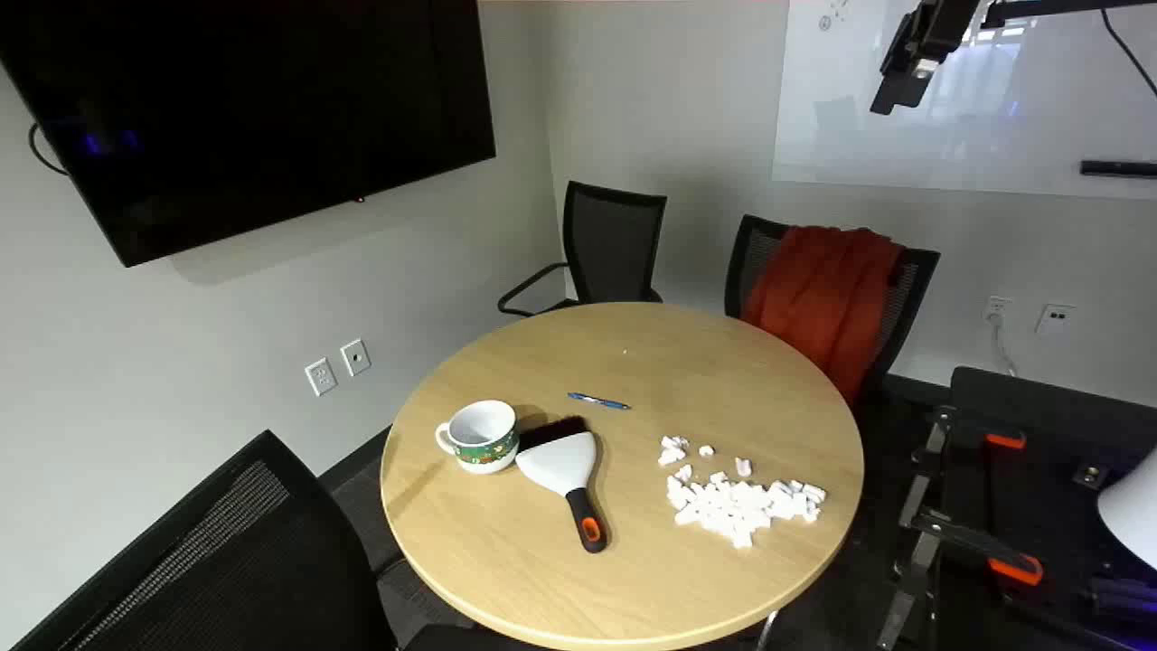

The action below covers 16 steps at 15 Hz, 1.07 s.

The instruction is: Move the orange cloth to the table

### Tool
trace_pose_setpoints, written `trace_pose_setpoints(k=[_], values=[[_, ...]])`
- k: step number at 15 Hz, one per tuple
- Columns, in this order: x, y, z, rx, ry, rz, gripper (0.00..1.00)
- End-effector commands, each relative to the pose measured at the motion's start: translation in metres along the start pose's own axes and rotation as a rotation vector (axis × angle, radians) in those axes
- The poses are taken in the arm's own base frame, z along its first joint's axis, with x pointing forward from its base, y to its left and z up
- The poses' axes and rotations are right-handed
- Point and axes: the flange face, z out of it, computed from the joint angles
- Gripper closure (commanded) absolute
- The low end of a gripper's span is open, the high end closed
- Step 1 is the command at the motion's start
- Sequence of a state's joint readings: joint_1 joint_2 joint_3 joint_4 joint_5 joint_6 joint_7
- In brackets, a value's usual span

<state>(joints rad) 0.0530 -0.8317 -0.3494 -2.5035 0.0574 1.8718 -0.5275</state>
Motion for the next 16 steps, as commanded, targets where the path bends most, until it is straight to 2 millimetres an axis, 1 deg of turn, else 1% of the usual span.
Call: trace_pose_setpoints(k=[1, 8, 9, 11, 13, 15, 16], values=[[0.0, 0.0, -0.001, 0.0, -0.001, 0.0, 0.0], [0.0, 0.0, -0.001, 0.0, -0.001, 0.0, 0.0], [0.005, 0.004, -0.006, 0.0, 0.019, -0.002, 0.0], [0.015, 0.023, -0.023, -0.021, 0.08, 0.029, 0.0], [0.021, 0.054, -0.038, -0.049, 0.14, 0.085, 0.0], [0.021, 0.094, -0.046, -0.092, 0.177, 0.143, 0.0], [0.018, 0.117, -0.044, -0.121, 0.19, 0.178, 0.0]])
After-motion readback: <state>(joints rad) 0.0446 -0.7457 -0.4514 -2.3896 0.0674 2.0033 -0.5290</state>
